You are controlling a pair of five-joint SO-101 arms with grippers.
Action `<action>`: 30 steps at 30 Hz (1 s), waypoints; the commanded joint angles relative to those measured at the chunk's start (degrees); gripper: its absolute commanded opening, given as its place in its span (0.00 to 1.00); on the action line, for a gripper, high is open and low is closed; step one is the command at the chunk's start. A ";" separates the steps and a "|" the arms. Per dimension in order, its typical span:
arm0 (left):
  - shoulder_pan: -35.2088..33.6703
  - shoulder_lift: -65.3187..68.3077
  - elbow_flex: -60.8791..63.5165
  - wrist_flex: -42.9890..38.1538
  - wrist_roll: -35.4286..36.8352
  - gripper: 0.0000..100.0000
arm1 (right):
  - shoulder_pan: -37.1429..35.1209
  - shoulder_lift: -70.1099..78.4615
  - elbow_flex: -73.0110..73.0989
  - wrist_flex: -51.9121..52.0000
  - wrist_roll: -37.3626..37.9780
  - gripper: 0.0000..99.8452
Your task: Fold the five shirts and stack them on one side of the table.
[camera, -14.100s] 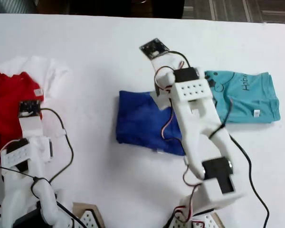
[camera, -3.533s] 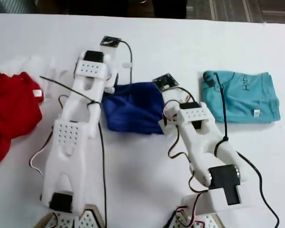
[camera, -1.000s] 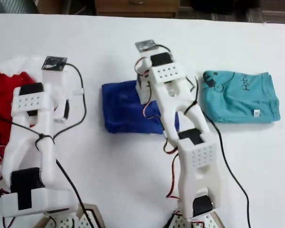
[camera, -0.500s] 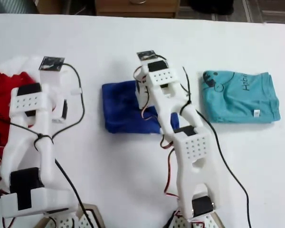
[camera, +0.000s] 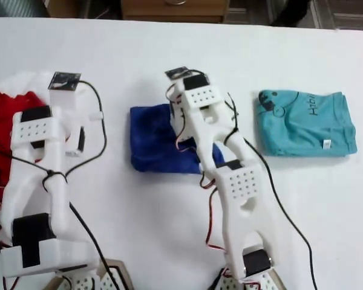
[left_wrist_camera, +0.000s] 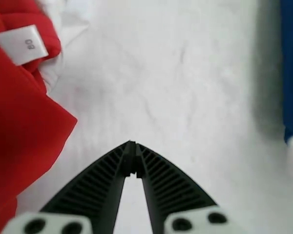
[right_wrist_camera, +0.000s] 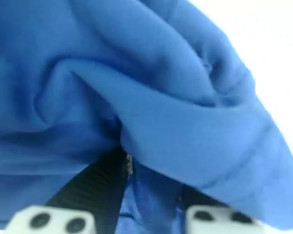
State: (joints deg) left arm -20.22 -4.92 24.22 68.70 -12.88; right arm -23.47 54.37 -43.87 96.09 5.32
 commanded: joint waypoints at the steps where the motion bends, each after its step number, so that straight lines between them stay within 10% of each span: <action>1: -0.35 -2.99 -0.22 -0.53 -0.26 0.03 | -2.59 3.91 -5.71 3.47 0.26 0.29; 11: -0.44 -2.99 -0.22 -0.53 -0.26 0.03 | -7.25 10.77 -13.19 4.88 -1.85 0.30; 16: -0.44 -2.99 -0.66 -0.53 -0.26 0.03 | -7.16 10.77 -12.84 4.88 2.55 0.00; 30: -4.75 -2.64 -0.40 -4.22 -0.53 0.03 | -1.01 4.97 -11.08 5.23 10.73 0.02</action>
State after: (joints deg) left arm -23.56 -4.92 24.22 65.54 -12.88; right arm -25.49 62.46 -56.62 100.13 14.37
